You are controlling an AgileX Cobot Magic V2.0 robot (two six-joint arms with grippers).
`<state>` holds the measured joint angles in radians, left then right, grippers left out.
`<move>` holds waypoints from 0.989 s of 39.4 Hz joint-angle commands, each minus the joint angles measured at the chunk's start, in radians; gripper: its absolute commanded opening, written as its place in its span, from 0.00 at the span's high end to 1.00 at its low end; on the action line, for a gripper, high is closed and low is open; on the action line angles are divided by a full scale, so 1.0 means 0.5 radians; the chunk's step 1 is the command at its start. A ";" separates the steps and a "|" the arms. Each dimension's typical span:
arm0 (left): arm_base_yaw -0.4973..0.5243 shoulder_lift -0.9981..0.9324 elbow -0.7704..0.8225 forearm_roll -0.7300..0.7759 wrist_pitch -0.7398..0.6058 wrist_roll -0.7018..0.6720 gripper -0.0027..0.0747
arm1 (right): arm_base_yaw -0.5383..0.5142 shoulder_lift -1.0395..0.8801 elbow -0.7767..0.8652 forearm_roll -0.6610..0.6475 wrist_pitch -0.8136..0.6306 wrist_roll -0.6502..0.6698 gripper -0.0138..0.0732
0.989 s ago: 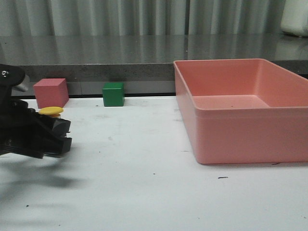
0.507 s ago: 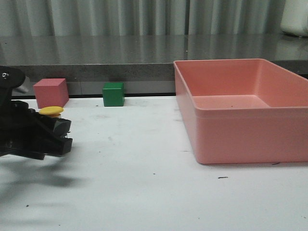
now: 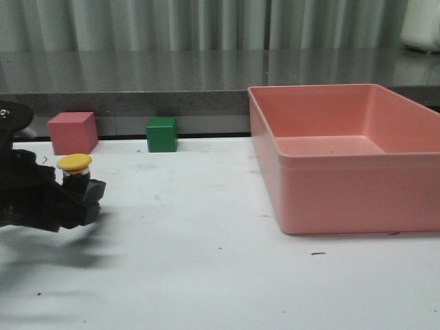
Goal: Place and stand button with both arms
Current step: 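Set the button upright on the table and release with the left gripper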
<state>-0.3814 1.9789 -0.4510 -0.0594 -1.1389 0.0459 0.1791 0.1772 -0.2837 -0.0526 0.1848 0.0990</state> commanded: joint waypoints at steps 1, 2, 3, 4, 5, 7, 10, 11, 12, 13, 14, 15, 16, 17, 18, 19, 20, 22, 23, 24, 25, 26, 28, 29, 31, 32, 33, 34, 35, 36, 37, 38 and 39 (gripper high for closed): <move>-0.015 -0.198 -0.012 -0.058 -0.426 -0.009 0.30 | -0.013 0.020 -0.052 -0.031 -0.175 -0.018 0.91; -0.015 -0.230 -0.012 -0.058 -0.394 -0.009 0.30 | -0.013 0.020 -0.052 -0.031 -0.175 -0.018 0.91; -0.015 -0.291 -0.012 -0.058 -0.345 -0.009 0.30 | -0.013 0.020 -0.052 -0.031 -0.175 -0.018 0.91; -0.015 -0.333 -0.012 -0.058 -0.281 -0.009 0.30 | -0.013 0.020 -0.052 -0.031 -0.175 -0.018 0.91; -0.015 -0.393 -0.016 -0.058 -0.219 -0.009 0.30 | -0.013 0.020 -0.052 -0.031 -0.175 -0.018 0.91; -0.015 -0.505 -0.035 -0.058 -0.032 -0.009 0.30 | -0.013 0.020 -0.052 -0.031 -0.175 -0.018 0.91; -0.015 -0.691 -0.093 -0.058 0.346 -0.009 0.30 | -0.013 0.020 -0.052 -0.031 -0.175 -0.018 0.91; -0.015 -0.741 -0.119 -0.058 0.483 -0.009 0.30 | -0.013 0.020 -0.052 -0.031 -0.175 -0.018 0.91; -0.015 -0.805 -0.138 -0.058 0.579 -0.009 0.30 | -0.013 0.020 -0.052 -0.031 -0.175 -0.018 0.91; -0.015 -0.854 -0.163 -0.058 0.698 -0.009 0.30 | -0.013 0.020 -0.052 -0.031 -0.175 -0.018 0.91; -0.015 -0.920 -0.180 -0.058 0.777 -0.009 0.30 | -0.013 0.020 -0.052 -0.031 -0.175 -0.018 0.91; -0.015 -0.970 -0.200 -0.058 0.875 -0.009 0.30 | -0.013 0.020 -0.052 -0.031 -0.175 -0.018 0.91; -0.015 -1.053 -0.221 -0.058 0.968 -0.012 0.30 | -0.013 0.020 -0.052 -0.031 -0.175 -0.018 0.91; -0.015 -1.105 -0.238 -0.058 1.057 -0.012 0.30 | -0.013 0.020 -0.052 -0.031 -0.175 -0.018 0.91; -0.015 -1.172 -0.252 -0.058 1.121 -0.012 0.30 | -0.013 0.020 -0.052 -0.031 -0.175 -0.018 0.91; -0.015 -1.223 -0.267 -0.058 1.210 -0.016 0.30 | -0.013 0.020 -0.052 -0.031 -0.175 -0.018 0.91; -0.015 -1.292 -0.272 -0.058 1.297 -0.016 0.30 | -0.013 0.020 -0.052 -0.031 -0.175 -0.018 0.91; -0.015 -1.448 -0.291 -0.058 1.461 -0.016 0.30 | -0.013 0.020 -0.052 -0.031 -0.175 -0.018 0.91; -0.015 -1.535 -0.291 -0.058 1.528 -0.016 0.30 | -0.013 0.020 -0.052 -0.031 -0.175 -0.018 0.91; -0.015 -1.623 -0.291 -0.058 1.598 -0.016 0.31 | -0.013 0.020 -0.052 -0.031 -0.175 -0.018 0.91; -0.015 -1.710 -0.291 -0.058 1.673 -0.016 0.34 | -0.013 0.020 -0.052 -0.031 -0.175 -0.018 0.91; -0.015 -1.798 -0.291 -0.058 1.757 -0.016 0.38 | -0.013 0.020 -0.052 -0.031 -0.175 -0.018 0.91; -0.015 -1.970 -0.291 -0.058 1.944 -0.016 0.50 | -0.013 0.020 -0.052 -0.031 -0.175 -0.018 0.91; -0.015 -2.037 -0.291 -0.058 2.028 -0.016 0.55 | -0.013 0.020 -0.052 -0.031 -0.175 -0.018 0.91; -0.015 -2.203 -0.291 -0.058 2.249 -0.016 0.70 | -0.013 0.020 -0.052 -0.031 -0.175 -0.018 0.91; -0.015 -2.278 -0.291 -0.058 2.367 -0.016 0.78 | -0.013 0.020 -0.052 -0.031 -0.175 -0.018 0.91; -0.015 -2.349 -0.291 -0.058 2.466 -0.016 0.83 | -0.013 0.020 -0.052 -0.031 -0.175 -0.018 0.91; -0.015 -2.425 -0.291 -0.058 2.583 -0.016 0.90 | -0.013 0.020 -0.052 -0.031 -0.175 -0.018 0.91; -0.015 -2.496 -0.291 -0.058 2.692 -0.016 0.96 | -0.013 0.020 -0.052 -0.031 -0.175 -0.018 0.91; -0.015 -2.563 -0.291 -0.058 2.792 -0.016 0.99 | -0.013 0.020 -0.052 -0.031 -0.175 -0.018 0.91; -0.015 -2.631 -0.291 -0.058 2.885 -0.016 0.99 | -0.013 0.020 -0.052 -0.031 -0.175 -0.018 0.91; -0.015 -2.686 -0.287 -0.058 2.969 -0.016 0.99 | -0.013 0.020 -0.052 -0.031 -0.175 -0.018 0.91; -0.015 -2.757 -0.277 -0.058 3.040 -0.016 0.99 | -0.013 0.020 -0.052 -0.031 -0.175 -0.018 0.91</move>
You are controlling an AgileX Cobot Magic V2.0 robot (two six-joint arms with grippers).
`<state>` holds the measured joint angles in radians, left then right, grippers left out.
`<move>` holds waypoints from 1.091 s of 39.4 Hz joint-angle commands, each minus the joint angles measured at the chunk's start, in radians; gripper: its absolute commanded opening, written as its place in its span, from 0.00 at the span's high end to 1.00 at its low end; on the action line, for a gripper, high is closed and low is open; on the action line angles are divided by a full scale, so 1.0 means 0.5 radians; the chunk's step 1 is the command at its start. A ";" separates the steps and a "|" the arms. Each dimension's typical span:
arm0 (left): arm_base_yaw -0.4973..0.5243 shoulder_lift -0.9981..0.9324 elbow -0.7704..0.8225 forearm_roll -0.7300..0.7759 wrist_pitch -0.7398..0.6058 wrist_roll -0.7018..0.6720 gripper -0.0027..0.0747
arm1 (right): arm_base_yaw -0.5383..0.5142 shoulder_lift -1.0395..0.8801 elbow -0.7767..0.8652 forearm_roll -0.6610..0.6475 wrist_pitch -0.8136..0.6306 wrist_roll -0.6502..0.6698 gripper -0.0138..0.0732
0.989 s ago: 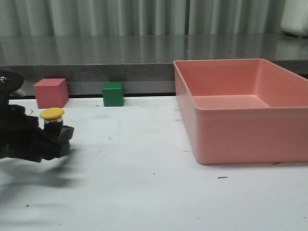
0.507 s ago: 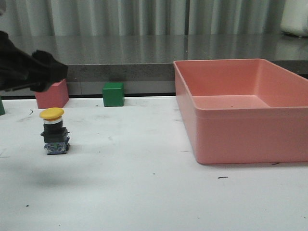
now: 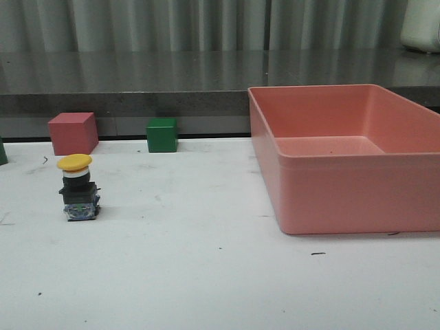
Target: Place and stand button with both arms
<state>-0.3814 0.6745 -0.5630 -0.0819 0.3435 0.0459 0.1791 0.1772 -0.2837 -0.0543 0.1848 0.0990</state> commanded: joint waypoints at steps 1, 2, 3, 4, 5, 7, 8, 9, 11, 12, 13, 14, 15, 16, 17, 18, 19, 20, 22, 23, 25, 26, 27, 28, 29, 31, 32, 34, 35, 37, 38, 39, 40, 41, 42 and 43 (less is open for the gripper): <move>-0.015 -0.224 -0.039 -0.013 0.127 -0.016 0.99 | -0.013 0.020 -0.052 -0.027 -0.175 -0.018 0.91; -0.015 -0.287 -0.028 -0.013 0.151 -0.016 0.99 | -0.013 0.020 -0.052 -0.027 -0.175 -0.018 0.91; -0.015 -0.337 -0.012 -0.013 0.176 -0.016 0.99 | -0.013 0.020 -0.052 -0.027 -0.175 -0.018 0.91; -0.015 -0.405 0.001 -0.013 0.193 -0.016 0.99 | -0.013 0.020 -0.052 -0.027 -0.175 -0.018 0.91; -0.015 -0.473 0.024 -0.013 0.211 -0.016 0.99 | -0.013 0.020 -0.052 -0.027 -0.175 -0.018 0.91; -0.015 -0.597 0.052 -0.013 0.224 -0.016 0.99 | -0.013 0.020 -0.052 -0.027 -0.175 -0.018 0.91; -0.015 -0.667 0.061 -0.013 0.233 -0.016 0.99 | -0.013 0.020 -0.052 -0.027 -0.175 -0.018 0.91; -0.015 -0.718 0.066 -0.013 0.251 -0.016 0.99 | -0.013 0.020 -0.052 -0.027 -0.175 -0.018 0.91; -0.015 -0.828 0.071 -0.013 0.275 -0.016 0.99 | -0.013 0.020 -0.052 -0.027 -0.175 -0.018 0.91; -0.015 -0.900 0.074 -0.013 0.279 -0.016 0.99 | -0.013 0.020 -0.052 -0.027 -0.175 -0.018 0.91; -0.015 -0.940 0.074 -0.013 0.279 -0.016 0.99 | -0.013 0.020 -0.052 -0.027 -0.175 -0.018 0.91; -0.015 -0.987 0.074 -0.013 0.279 -0.016 0.99 | -0.013 0.020 -0.052 -0.027 -0.175 -0.018 0.91; -0.015 -1.020 0.074 -0.013 0.275 -0.016 0.99 | -0.013 0.020 -0.052 -0.027 -0.175 -0.018 0.91; -0.015 -1.060 0.074 -0.013 0.275 -0.016 0.99 | -0.013 0.020 -0.052 -0.027 -0.175 -0.018 0.91; -0.015 -1.094 0.074 -0.013 0.272 -0.016 0.99 | -0.013 0.020 -0.052 -0.027 -0.175 -0.018 0.91; -0.015 -1.121 0.074 -0.013 0.267 -0.016 0.99 | -0.013 0.020 -0.052 -0.027 -0.175 -0.018 0.91; -0.015 -1.143 0.074 -0.013 0.267 -0.016 0.99 | -0.013 0.020 -0.052 -0.027 -0.175 -0.018 0.91; -0.015 -1.161 0.074 -0.013 0.263 -0.016 0.99 | -0.013 0.020 -0.052 -0.027 -0.175 -0.018 0.91; -0.015 -1.175 0.074 -0.013 0.263 -0.016 0.99 | -0.013 0.020 -0.052 -0.027 -0.175 -0.018 0.91; -0.015 -1.175 0.074 -0.013 0.259 -0.016 0.99 | -0.013 0.020 -0.052 -0.027 -0.175 -0.018 0.91; -0.015 -1.175 0.074 -0.013 0.259 -0.016 0.99 | -0.013 0.020 -0.052 -0.027 -0.175 -0.018 0.91; -0.015 -1.175 0.074 -0.013 0.259 -0.016 0.99 | -0.013 0.020 -0.052 -0.027 -0.175 -0.018 0.91; -0.015 -1.175 0.074 -0.013 0.259 -0.016 0.99 | -0.013 0.020 -0.052 -0.027 -0.175 -0.018 0.91; -0.015 -1.175 0.074 -0.013 0.259 -0.016 0.99 | -0.013 0.020 -0.052 -0.027 -0.175 -0.018 0.91; -0.015 -1.175 0.074 -0.013 0.259 -0.016 0.99 | -0.013 0.020 -0.052 -0.027 -0.175 -0.018 0.91; -0.015 -1.175 0.074 -0.013 0.259 -0.016 0.99 | -0.013 0.020 -0.052 -0.027 -0.175 -0.018 0.91; -0.015 -1.175 0.074 -0.013 0.259 -0.016 0.99 | -0.013 0.020 -0.052 -0.027 -0.175 -0.018 0.91; -0.015 -1.175 0.074 -0.013 0.259 -0.016 0.99 | -0.013 0.020 -0.052 -0.027 -0.175 -0.018 0.91; -0.015 -1.175 0.074 -0.013 0.259 -0.016 0.99 | -0.013 0.020 -0.052 -0.027 -0.175 -0.018 0.91; -0.015 -1.175 0.074 -0.013 0.259 -0.016 0.99 | -0.013 0.020 -0.052 -0.027 -0.175 -0.018 0.91; -0.015 -1.175 0.074 -0.013 0.259 -0.016 0.99 | -0.013 0.020 -0.052 -0.027 -0.175 -0.018 0.91; -0.015 -1.175 0.074 -0.013 0.259 -0.016 0.99 | -0.013 0.020 -0.052 -0.027 -0.175 -0.018 0.91; -0.015 -1.175 0.074 -0.013 0.259 -0.016 0.99 | -0.013 0.020 -0.052 -0.027 -0.175 -0.018 0.91; -0.015 -1.175 0.074 -0.013 0.259 -0.016 0.99 | -0.013 0.020 -0.052 -0.027 -0.175 -0.018 0.91; -0.015 -1.175 0.074 -0.013 0.259 -0.016 0.99 | -0.013 0.020 -0.052 -0.027 -0.175 -0.018 0.91; -0.015 -1.175 0.074 -0.013 0.259 -0.016 0.99 | -0.013 0.020 -0.052 -0.027 -0.175 -0.018 0.91</move>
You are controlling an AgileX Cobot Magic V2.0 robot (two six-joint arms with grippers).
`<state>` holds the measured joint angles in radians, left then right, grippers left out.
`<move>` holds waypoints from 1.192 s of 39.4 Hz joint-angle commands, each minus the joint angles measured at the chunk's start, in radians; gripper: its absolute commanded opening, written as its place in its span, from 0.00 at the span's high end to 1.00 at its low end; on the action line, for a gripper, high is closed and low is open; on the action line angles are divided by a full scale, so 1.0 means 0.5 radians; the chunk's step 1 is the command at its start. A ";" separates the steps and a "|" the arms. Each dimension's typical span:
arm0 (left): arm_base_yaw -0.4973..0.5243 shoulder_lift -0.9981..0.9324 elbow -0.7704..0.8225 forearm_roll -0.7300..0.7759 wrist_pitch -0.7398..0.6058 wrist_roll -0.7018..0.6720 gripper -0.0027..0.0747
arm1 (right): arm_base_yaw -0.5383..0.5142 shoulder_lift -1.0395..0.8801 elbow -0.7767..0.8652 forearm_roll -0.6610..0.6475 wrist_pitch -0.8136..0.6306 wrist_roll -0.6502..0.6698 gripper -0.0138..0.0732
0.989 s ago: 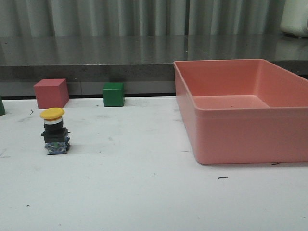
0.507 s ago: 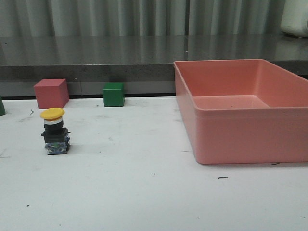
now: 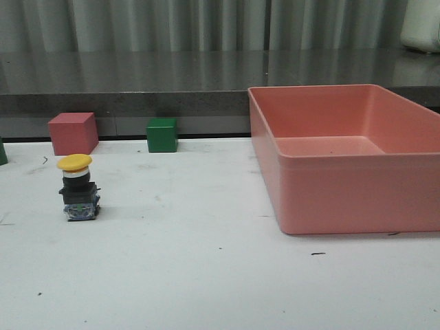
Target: Place and stand button with both arms
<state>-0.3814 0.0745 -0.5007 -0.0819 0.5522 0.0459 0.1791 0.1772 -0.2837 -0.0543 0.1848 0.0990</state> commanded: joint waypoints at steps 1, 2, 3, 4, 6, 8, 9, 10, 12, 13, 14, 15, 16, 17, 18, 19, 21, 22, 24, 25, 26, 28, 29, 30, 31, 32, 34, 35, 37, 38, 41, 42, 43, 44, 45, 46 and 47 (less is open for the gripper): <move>-0.015 0.025 -0.051 -0.013 -0.159 -0.016 0.99 | -0.013 0.020 -0.052 -0.027 -0.175 -0.018 0.91; -0.015 0.025 -0.046 -0.013 -0.159 -0.016 0.99 | -0.013 0.020 -0.052 -0.027 -0.175 -0.018 0.91; -0.015 0.025 -0.042 -0.013 -0.164 -0.016 0.99 | -0.013 0.020 -0.052 -0.027 -0.175 -0.018 0.91; -0.015 0.025 -0.031 -0.013 -0.174 -0.016 0.99 | -0.013 0.020 -0.052 -0.027 -0.175 -0.018 0.91; -0.015 0.025 0.002 -0.013 -0.217 -0.021 0.99 | -0.013 0.020 -0.052 -0.027 -0.175 -0.018 0.91; -0.005 0.020 0.047 -0.008 -0.304 -0.044 0.99 | -0.013 0.020 -0.052 -0.027 -0.175 -0.018 0.91; 0.011 0.007 0.080 -0.002 -0.343 -0.054 0.99 | -0.013 0.020 -0.052 -0.027 -0.175 -0.018 0.91; 0.027 -0.009 0.117 0.002 -0.393 -0.072 0.99 | -0.013 0.020 -0.052 -0.027 -0.175 -0.018 0.91; 0.085 -0.053 0.182 0.001 -0.465 -0.092 0.99 | -0.013 0.020 -0.052 -0.027 -0.175 -0.018 0.91; 0.120 -0.072 0.219 0.001 -0.481 -0.114 0.99 | -0.013 0.020 -0.052 -0.027 -0.175 -0.018 0.91; 0.158 -0.104 0.253 0.001 -0.494 -0.151 0.99 | -0.013 0.020 -0.052 -0.027 -0.175 -0.018 0.91; 0.196 -0.132 0.294 0.001 -0.493 -0.181 0.99 | -0.013 0.020 -0.052 -0.027 -0.175 -0.018 0.91; 0.236 -0.153 0.318 0.001 -0.493 -0.196 0.99 | -0.013 0.020 -0.052 -0.027 -0.175 -0.018 0.91; 0.275 -0.191 0.352 0.001 -0.493 -0.200 0.99 | -0.013 0.020 -0.052 -0.027 -0.175 -0.018 0.91; 0.314 -0.211 0.388 0.001 -0.493 -0.200 0.99 | -0.013 0.020 -0.052 -0.027 -0.175 -0.018 0.91; 0.342 -0.207 0.420 0.001 -0.500 -0.200 0.99 | -0.013 0.021 -0.052 -0.027 -0.175 -0.018 0.91; 0.405 -0.197 0.472 0.001 -0.504 -0.200 0.99 | -0.013 0.021 -0.052 -0.027 -0.175 -0.018 0.91; 0.448 -0.197 0.502 -0.003 -0.504 -0.200 0.99 | -0.013 0.021 -0.052 -0.027 -0.175 -0.018 0.91; 0.498 -0.202 0.557 -0.006 -0.523 -0.200 0.99 | -0.013 0.021 -0.052 -0.027 -0.172 -0.018 0.91; 0.518 -0.202 0.591 -0.006 -0.542 -0.200 0.99 | -0.013 0.021 -0.052 -0.027 -0.172 -0.018 0.91; 0.549 -0.202 0.626 -0.006 -0.563 -0.200 0.99 | -0.013 0.021 -0.052 -0.027 -0.172 -0.018 0.91; 0.588 -0.202 0.690 -0.006 -0.606 -0.200 0.99 | -0.013 0.021 -0.052 -0.027 -0.172 -0.018 0.91; 0.603 -0.202 0.728 -0.006 -0.633 -0.200 0.99 | -0.013 0.021 -0.052 -0.027 -0.172 -0.018 0.91; 0.628 -0.202 0.767 -0.006 -0.661 -0.200 0.99 | -0.013 0.021 -0.052 -0.027 -0.172 -0.018 0.91; 0.643 -0.202 0.807 -0.006 -0.693 -0.200 0.99 | -0.013 0.021 -0.052 -0.027 -0.172 -0.018 0.91; 0.663 -0.202 0.837 -0.006 -0.716 -0.200 0.99 | -0.013 0.021 -0.052 -0.027 -0.172 -0.018 0.91; 0.706 -0.202 0.915 -0.006 -0.778 -0.200 0.99 | -0.013 0.021 -0.052 -0.027 -0.172 -0.018 0.91; 0.722 -0.202 0.952 -0.006 -0.813 -0.200 0.99 | -0.013 0.021 -0.052 -0.027 -0.172 -0.018 0.91; 0.757 -0.202 1.010 -0.006 -0.874 -0.200 0.99 | -0.013 0.021 -0.052 -0.027 -0.172 -0.018 0.91; 0.774 -0.202 1.032 -0.006 -0.902 -0.200 0.99 | -0.013 0.021 -0.052 -0.027 -0.172 -0.018 0.91; 0.806 -0.202 1.048 -0.006 -0.891 -0.200 0.99 | -0.013 0.021 -0.052 -0.027 -0.172 -0.018 0.91; 0.813 -0.202 1.048 -0.006 -0.911 -0.200 0.99 | -0.013 0.021 -0.052 -0.027 -0.172 -0.018 0.91; 0.811 -0.202 1.048 -0.006 -0.918 -0.200 0.99 | -0.013 0.021 -0.052 -0.027 -0.172 -0.018 0.91; 0.811 -0.202 1.048 -0.006 -0.918 -0.200 0.99 | -0.013 0.021 -0.052 -0.027 -0.172 -0.018 0.91; 0.811 -0.202 1.048 -0.006 -0.918 -0.200 0.99 | -0.013 0.021 -0.052 -0.027 -0.172 -0.018 0.91; 0.811 -0.202 1.048 -0.006 -0.918 -0.200 0.99 | -0.013 0.021 -0.052 -0.027 -0.172 -0.018 0.91; 0.811 -0.202 1.048 -0.006 -0.918 -0.200 0.99 | -0.013 0.021 -0.052 -0.027 -0.170 -0.018 0.91</move>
